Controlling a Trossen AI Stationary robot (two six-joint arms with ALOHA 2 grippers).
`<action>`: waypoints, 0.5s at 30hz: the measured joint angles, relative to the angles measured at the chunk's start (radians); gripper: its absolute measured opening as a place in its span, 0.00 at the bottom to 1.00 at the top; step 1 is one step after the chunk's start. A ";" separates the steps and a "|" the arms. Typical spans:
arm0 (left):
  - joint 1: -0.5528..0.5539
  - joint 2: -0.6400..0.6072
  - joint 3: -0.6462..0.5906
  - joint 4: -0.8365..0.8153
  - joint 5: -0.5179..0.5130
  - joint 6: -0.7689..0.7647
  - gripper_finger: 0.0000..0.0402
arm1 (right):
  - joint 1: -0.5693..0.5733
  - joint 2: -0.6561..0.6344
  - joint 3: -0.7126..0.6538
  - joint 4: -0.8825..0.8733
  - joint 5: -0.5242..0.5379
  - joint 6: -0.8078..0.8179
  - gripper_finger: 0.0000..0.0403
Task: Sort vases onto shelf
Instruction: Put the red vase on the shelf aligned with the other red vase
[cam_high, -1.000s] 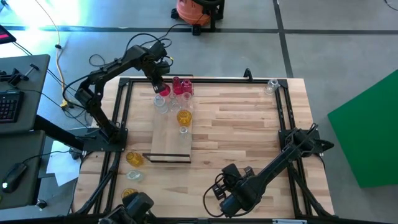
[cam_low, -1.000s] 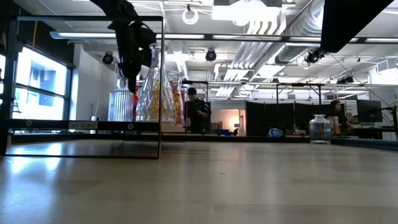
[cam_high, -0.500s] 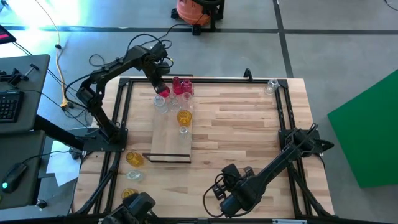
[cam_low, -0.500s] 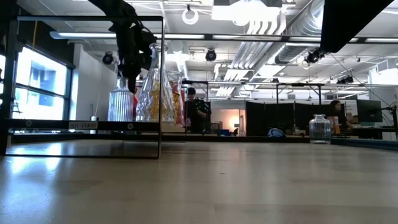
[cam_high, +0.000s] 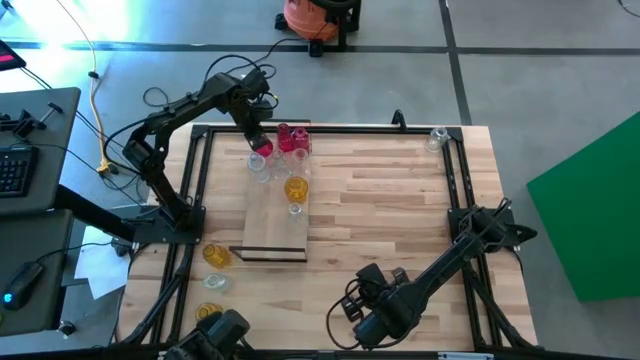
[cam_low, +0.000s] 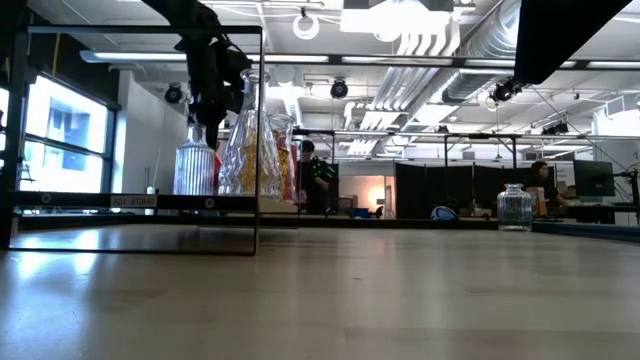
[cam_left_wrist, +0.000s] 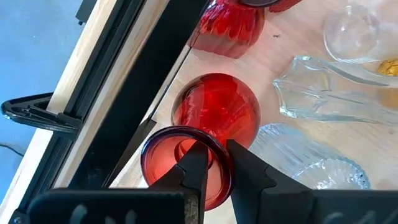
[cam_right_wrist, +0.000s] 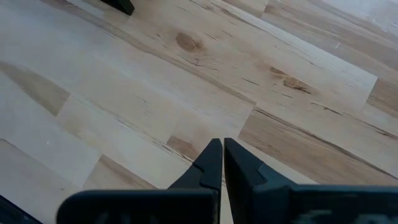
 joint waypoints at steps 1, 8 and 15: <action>0.000 0.000 0.000 0.000 0.005 0.000 0.10 | 0.000 0.000 0.000 0.001 0.000 0.000 0.00; 0.000 0.000 0.000 0.000 0.043 -0.001 0.12 | 0.000 0.000 0.000 0.005 0.000 -0.001 0.00; 0.000 0.000 0.000 0.000 0.046 -0.001 0.16 | 0.000 0.000 0.000 0.005 0.000 -0.001 0.00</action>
